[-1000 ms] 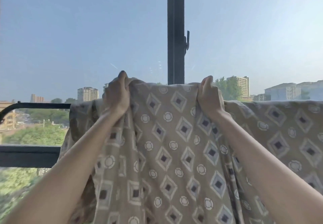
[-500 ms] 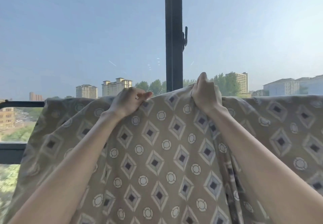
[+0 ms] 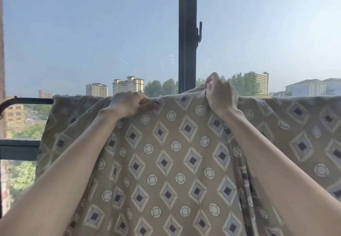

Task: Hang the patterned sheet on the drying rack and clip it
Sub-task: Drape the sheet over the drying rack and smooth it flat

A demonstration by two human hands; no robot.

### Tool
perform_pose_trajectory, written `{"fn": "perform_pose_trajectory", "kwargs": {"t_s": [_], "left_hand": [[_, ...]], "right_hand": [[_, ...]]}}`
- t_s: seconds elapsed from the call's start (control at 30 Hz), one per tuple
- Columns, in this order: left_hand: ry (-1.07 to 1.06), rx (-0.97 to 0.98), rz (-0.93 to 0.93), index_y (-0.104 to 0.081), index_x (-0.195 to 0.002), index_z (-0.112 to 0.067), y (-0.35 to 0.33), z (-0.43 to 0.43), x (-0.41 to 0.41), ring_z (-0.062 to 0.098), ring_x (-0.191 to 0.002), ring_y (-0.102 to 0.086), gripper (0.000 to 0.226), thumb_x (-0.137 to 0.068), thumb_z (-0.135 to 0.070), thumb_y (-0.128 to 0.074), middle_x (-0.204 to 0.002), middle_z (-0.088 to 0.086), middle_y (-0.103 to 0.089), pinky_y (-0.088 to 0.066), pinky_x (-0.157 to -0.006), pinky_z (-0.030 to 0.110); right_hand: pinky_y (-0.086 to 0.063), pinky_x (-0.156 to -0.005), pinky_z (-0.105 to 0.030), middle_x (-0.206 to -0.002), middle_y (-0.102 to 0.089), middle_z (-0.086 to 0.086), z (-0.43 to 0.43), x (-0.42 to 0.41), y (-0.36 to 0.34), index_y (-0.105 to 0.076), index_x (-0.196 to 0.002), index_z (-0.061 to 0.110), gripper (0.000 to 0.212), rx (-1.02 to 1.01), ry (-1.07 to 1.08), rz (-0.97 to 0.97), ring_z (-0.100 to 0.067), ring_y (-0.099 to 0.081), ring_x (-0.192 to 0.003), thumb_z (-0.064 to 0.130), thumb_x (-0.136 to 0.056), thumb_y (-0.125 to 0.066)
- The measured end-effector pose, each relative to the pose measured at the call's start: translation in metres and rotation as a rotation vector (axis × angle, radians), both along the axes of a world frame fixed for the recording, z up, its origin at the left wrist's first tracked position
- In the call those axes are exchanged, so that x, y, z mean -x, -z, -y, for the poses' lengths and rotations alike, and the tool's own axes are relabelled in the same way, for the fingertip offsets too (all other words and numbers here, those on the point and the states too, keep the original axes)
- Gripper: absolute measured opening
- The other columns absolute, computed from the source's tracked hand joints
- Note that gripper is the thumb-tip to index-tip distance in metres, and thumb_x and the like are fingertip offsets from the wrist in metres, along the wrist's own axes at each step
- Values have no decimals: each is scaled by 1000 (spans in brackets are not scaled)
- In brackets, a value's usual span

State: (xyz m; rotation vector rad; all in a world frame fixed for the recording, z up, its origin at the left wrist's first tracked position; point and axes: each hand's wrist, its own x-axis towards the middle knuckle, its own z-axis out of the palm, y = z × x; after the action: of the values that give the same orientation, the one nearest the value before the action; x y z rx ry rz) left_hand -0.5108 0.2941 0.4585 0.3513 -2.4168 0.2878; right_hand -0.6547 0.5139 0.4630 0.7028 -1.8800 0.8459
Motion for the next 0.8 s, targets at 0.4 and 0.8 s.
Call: {"fn": "perform_pose_trajectory", "kwargs": {"t_s": [0.4,0.8], "left_hand": [[129,-72,32,-40,-73,-33,-2,38,-18,21,-70,-53,26,-93,-46,-50,-71,-4,-51,-40,-61,34],[228,-96,-329,-56,-121,-25,37,132,-87,20,-109,-47,54,-94,-58,-22,-121,2,-57,-31,-99,42]], "right_hand": [[-49,-66,-31,-96,-70,0,71,-54,27,-62,-104,16,24,-335,-320,-395,-18,-64,-78,25,-98,-40],[-30,-93,-40,-110,-64,1,147,-107,44,-49,-112,18,36,-403,-64,-275,-23,-58,-97,45,-98,-30]]}}
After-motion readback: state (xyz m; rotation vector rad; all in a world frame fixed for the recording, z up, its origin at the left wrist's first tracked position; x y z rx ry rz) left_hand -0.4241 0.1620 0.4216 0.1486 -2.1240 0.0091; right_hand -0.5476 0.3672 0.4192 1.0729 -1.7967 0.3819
